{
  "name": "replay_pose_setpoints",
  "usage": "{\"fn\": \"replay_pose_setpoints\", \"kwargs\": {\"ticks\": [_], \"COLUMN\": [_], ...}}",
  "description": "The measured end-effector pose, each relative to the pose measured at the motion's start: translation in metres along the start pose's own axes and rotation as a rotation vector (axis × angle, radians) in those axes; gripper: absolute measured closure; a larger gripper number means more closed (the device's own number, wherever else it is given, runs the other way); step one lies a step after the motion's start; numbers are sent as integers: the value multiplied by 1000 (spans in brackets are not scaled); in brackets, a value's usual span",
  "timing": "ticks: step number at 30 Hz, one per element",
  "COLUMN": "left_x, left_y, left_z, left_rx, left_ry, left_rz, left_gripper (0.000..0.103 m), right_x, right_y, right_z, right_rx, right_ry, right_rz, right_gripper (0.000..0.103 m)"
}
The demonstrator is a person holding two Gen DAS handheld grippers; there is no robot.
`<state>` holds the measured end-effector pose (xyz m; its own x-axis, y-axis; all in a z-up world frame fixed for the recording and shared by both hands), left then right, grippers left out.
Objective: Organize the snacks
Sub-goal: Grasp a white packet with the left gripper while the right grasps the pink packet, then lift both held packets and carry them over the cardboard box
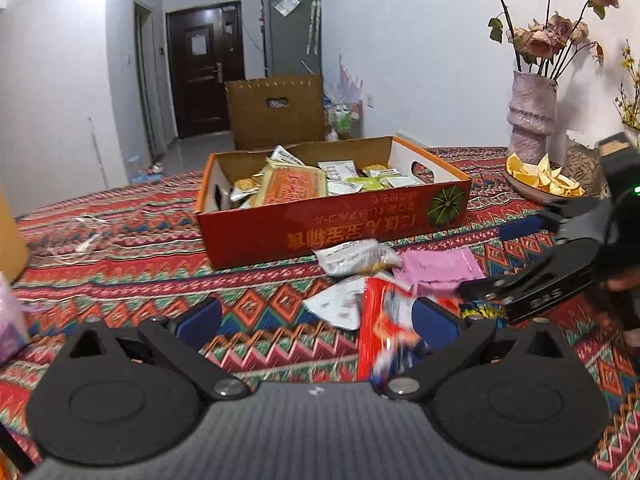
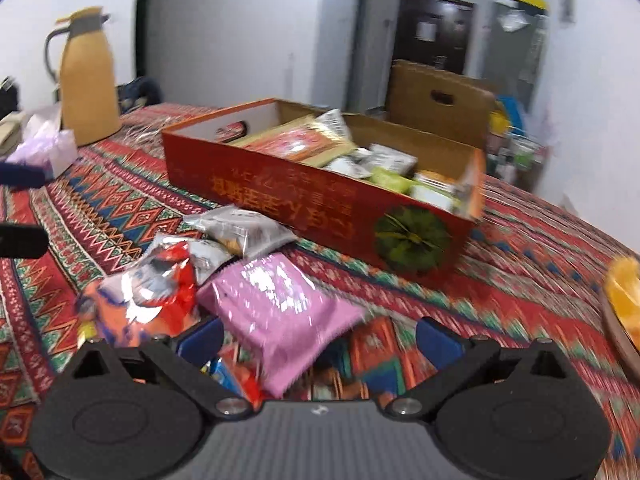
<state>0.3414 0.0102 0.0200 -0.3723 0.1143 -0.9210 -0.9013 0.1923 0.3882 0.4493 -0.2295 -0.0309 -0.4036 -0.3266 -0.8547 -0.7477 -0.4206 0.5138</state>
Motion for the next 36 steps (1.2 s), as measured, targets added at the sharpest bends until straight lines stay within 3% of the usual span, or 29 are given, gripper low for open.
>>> {"fn": "replay_pose_setpoints", "kwargs": {"ticks": [5, 9, 15, 17, 19, 22, 23, 25, 28, 31, 36], "left_x": [-14, -23, -24, -22, -17, -17, -17, -18, -19, -21, -37], "left_y": [-58, -112, -164, -174, -181, -181, -180, -175, -165, -146, -77], "left_z": [5, 0, -25, -35, -42, -40, -39, -42, -43, -44, -36], "left_rx": [75, 48, -5, 6, -13, -11, -16, -22, 16, -11, -6], "left_ry": [78, 104, 65, 24, -14, 16, 20, -27, -21, -36, 5], "left_rz": [102, 153, 183, 194, 228, 226, 222, 201, 203, 176, 70], "left_gripper": [0, 0, 7, 8, 17, 28, 43, 89, 90, 91, 91], "right_x": [-7, -6, 6, 13, 19, 23, 23, 20, 19, 18, 27], "right_y": [-40, -39, -9, 6, 17, 27, 29, 28, 37, 46, 85], "right_z": [-2, -9, -27, -40, -47, -54, -56, -54, -48, -38, -19], "right_rx": [-77, -149, 32, 57, 68, 86, 89, 88, 79, 88, 120], "right_ry": [43, -32, -42, -85, -117, -155, -165, -166, -160, -155, -175], "right_rz": [45, 0, -5, -19, -40, -71, -77, -87, -111, -131, -160], "right_gripper": [5, 41, 42, 42, 42, 42, 42, 42, 42, 42, 42]}}
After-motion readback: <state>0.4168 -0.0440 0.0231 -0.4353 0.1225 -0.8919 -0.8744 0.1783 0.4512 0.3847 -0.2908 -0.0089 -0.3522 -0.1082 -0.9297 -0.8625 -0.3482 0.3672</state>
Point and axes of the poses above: each gripper's, at about its wrist camera, not at the fingertips, and y roughly against the way its jaws point, z to its left, x to its underside, the point moved 1 cm from there along -y, roughly the way its jaws point, and after that the axes turned 10 degrees about -z, right-handed, at the moved point
